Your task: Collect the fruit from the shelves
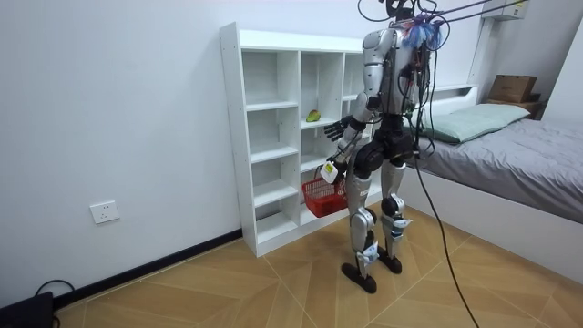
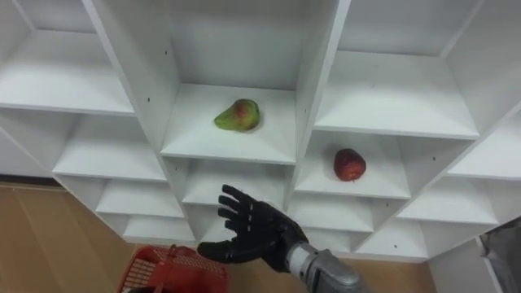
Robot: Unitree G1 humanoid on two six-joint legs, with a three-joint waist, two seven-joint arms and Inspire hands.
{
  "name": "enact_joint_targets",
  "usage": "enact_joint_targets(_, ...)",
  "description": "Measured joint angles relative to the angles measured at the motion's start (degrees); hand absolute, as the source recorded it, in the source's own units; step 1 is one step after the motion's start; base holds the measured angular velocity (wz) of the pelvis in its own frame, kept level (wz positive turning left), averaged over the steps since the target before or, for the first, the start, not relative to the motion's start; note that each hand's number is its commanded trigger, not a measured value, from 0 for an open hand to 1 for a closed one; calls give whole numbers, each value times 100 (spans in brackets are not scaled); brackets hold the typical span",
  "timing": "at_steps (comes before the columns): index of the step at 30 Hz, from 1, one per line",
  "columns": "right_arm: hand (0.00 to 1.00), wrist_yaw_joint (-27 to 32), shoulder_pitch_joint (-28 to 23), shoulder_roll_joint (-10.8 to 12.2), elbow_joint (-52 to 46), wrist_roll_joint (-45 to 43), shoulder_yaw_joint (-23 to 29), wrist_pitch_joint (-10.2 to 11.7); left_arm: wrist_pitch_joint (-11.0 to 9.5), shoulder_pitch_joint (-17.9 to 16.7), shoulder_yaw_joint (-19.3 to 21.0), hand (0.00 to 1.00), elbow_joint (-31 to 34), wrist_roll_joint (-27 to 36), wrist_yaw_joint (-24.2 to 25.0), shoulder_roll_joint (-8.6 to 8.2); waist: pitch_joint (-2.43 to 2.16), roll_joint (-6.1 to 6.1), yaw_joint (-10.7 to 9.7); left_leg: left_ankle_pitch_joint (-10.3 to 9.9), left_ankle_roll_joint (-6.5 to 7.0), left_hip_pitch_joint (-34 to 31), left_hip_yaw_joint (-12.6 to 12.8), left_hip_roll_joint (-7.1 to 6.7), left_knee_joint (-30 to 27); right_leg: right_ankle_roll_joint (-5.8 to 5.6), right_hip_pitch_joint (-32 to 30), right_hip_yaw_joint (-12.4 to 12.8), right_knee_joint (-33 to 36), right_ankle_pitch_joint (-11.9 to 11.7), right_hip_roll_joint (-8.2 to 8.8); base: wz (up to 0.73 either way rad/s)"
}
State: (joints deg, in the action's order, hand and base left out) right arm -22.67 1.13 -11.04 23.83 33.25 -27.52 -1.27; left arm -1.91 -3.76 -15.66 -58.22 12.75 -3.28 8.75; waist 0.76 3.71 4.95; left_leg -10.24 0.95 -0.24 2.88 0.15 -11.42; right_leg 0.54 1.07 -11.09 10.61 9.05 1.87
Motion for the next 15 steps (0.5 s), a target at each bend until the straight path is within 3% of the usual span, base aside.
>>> enact_joint_targets(4,0,40,0,-14,-381,-674,8,7,-12,-48,164,100,0,-2,-11,18,34,53,91,-6,-4,47,-22,2,31,0,39,2,1,0,-2,0)
enact_joint_targets(9,0,253,8,-48,-737,-1230,33,82,-72,-92,218,100,-57,-64,-26,21,33,55,98,-10,-7,30,-57,-1,10,0,67,-29,5,-1,-1,4)
enact_joint_targets(15,0,644,21,-58,-1248,-1897,430,133,-106,-105,389,100,-198,-241,1,30,25,63,127,-10,-8,70,-89,-3,-28,0,114,-59,57,-1,5,1)
